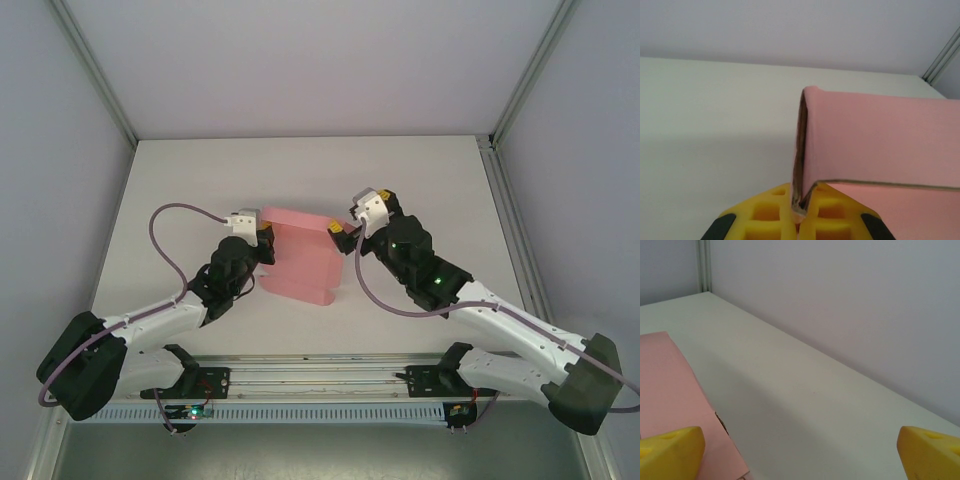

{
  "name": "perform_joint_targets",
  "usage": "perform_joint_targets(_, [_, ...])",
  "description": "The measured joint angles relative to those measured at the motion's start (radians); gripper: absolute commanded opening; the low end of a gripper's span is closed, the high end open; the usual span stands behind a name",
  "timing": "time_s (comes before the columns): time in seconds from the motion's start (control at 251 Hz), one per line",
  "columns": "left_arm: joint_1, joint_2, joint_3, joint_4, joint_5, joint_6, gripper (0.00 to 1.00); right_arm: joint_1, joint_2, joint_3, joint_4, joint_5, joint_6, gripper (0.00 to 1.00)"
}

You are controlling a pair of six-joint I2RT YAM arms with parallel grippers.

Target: Assemble paper box

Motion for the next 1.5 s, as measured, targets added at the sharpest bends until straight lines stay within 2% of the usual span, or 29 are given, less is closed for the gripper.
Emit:
perform_joint_targets(0.092, [0.0,0.009,0.013,-0.01,0.016,0.006,0.0,-0.048,-0.017,0.003,-0.042,-0.051,0.025,0.98])
perform_joint_targets(0.239, [0.003,0.045,0.026,-0.014,0.029,0.007,0.0,-0.179,-0.107,0.001,-0.14,-0.227,0.075,0.98])
perform_joint_targets(0.371, [0.004,0.074,0.056,-0.059,0.059,0.006,0.0,-0.252,-0.188,-0.025,-0.175,-0.38,0.105,0.98])
perform_joint_targets(0.567, [0.018,0.079,0.108,-0.089,0.093,0.001,0.0,-0.308,-0.132,-0.032,-0.242,-0.542,0.115,0.97])
perform_joint_targets(0.615, [0.023,0.081,0.114,-0.092,0.104,0.0,0.0,-0.322,-0.106,-0.032,-0.262,-0.564,0.115,0.91])
perform_joint_targets(0.666, [0.027,0.083,0.114,-0.092,0.122,0.0,0.0,-0.343,-0.084,-0.032,-0.277,-0.587,0.119,0.79])
perform_joint_targets(0.71, [0.03,0.086,0.114,-0.091,0.148,0.003,0.0,-0.365,-0.071,-0.032,-0.283,-0.611,0.129,0.66])
perform_joint_targets(0.746, [0.03,0.088,0.109,-0.082,0.177,0.01,0.0,-0.39,-0.061,-0.032,-0.283,-0.639,0.133,0.47])
perform_joint_targets(0.77, [0.03,0.089,0.103,-0.071,0.203,0.019,0.0,-0.407,-0.056,-0.032,-0.279,-0.66,0.137,0.4])
perform_joint_targets(0.95, [0.037,0.12,0.058,0.01,0.364,0.068,0.0,-0.509,-0.011,-0.032,-0.254,-0.888,0.161,0.26])
perform_joint_targets(1.042, [0.043,0.144,0.059,0.039,0.422,0.087,0.0,-0.51,0.01,-0.03,-0.257,-1.016,0.151,0.25])
perform_joint_targets(1.125, [0.047,0.17,0.066,0.062,0.455,0.096,0.0,-0.511,0.018,-0.03,-0.264,-1.108,0.145,0.33])
perform_joint_targets(1.181, [0.048,0.192,0.082,0.069,0.468,0.1,0.0,-0.51,0.018,-0.03,-0.27,-1.146,0.129,0.34])
perform_joint_targets(1.496, [0.061,0.274,0.131,0.146,0.554,0.088,0.0,-0.483,0.027,-0.026,-0.276,-1.178,0.098,0.41])
